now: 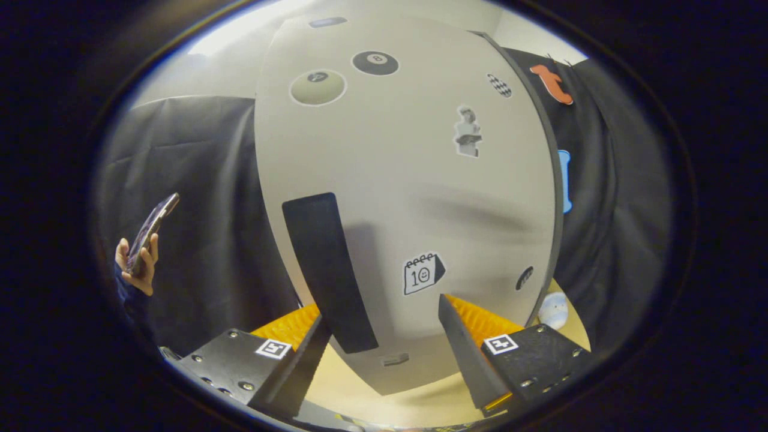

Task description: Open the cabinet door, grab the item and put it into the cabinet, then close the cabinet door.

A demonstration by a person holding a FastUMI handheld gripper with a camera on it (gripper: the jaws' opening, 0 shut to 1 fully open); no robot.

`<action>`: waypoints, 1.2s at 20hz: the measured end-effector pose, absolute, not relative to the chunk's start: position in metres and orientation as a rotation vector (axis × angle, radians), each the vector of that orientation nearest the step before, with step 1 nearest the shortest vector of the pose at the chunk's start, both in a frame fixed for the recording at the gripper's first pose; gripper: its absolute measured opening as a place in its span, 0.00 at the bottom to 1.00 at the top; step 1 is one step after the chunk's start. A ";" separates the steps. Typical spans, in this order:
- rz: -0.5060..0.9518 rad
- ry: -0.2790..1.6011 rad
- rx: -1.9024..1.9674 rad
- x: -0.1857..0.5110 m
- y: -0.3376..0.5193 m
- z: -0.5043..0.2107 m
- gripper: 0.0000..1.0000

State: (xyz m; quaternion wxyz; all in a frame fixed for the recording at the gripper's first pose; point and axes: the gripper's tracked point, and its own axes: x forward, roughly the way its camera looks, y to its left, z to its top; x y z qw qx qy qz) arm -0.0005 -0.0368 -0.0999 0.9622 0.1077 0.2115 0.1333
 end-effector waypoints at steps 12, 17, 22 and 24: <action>0.295 0.392 0.221 0.012 -0.025 -0.099 1.00; 0.272 0.385 0.217 0.015 -0.024 -0.100 1.00; 0.259 0.376 0.218 0.017 -0.024 -0.099 1.00; 0.255 0.375 0.221 0.018 -0.023 -0.099 1.00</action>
